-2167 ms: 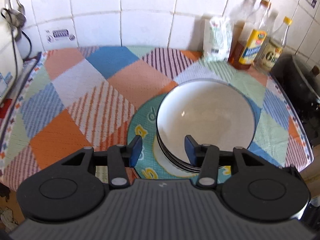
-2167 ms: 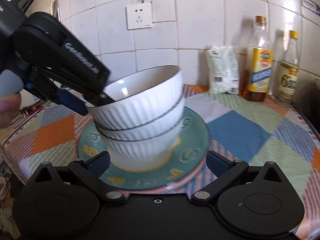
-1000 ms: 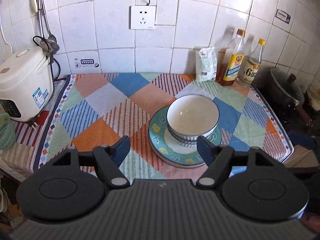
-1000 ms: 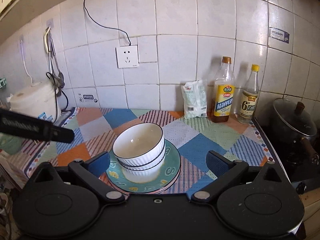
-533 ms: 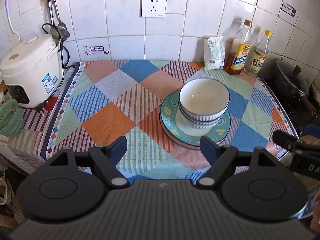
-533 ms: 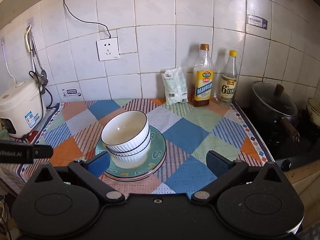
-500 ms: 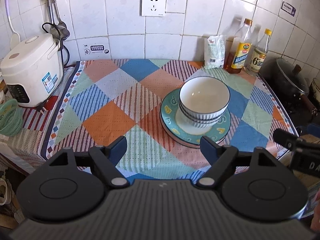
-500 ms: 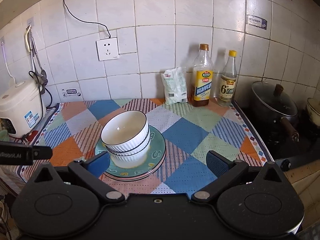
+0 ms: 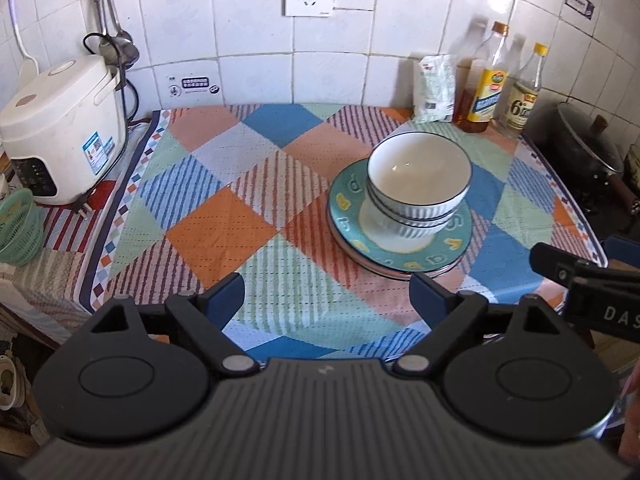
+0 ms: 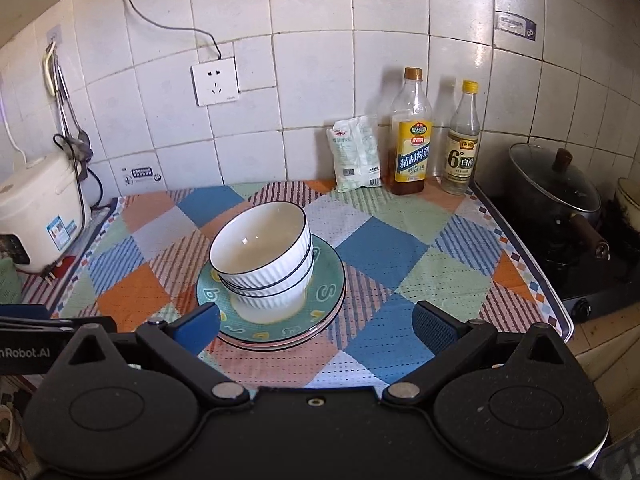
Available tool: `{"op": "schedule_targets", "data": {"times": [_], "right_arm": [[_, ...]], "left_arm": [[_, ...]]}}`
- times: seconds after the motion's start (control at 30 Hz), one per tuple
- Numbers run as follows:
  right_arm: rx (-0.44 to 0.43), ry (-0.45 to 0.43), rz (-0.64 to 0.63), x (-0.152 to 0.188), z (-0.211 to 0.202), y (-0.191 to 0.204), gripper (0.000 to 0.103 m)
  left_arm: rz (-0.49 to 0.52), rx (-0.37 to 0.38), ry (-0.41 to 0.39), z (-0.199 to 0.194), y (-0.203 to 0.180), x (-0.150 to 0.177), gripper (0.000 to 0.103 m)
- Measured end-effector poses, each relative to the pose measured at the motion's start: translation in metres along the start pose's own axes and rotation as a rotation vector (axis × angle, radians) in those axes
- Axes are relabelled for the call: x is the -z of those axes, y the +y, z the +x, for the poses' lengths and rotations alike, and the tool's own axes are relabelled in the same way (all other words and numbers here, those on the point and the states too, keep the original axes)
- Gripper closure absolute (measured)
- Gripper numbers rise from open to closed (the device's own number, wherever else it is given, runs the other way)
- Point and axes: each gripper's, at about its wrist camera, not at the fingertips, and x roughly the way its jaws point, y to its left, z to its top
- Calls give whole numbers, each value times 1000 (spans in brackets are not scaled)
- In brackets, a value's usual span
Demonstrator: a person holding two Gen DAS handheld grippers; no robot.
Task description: Organize plates and bowls
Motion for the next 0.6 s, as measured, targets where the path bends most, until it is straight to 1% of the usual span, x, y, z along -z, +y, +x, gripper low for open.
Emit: {"op": "schedule_targets", "data": {"times": [0.07,0.17,0.33,0.6], "right_arm": [[-1,1,-3,1,1,0,0],[2,0,3,1,1,-1,0],[14,0,-4,3,-1,-1,0],[21,-2,-6,4,-9,0,0]], "left_arm": [[-5,-6,2,1,2,0,13],[-3,6,7,0,3,-1,13],[30,14,5,-2,-3,0,13],[28,13,10,-4,-2,2,13]]}}
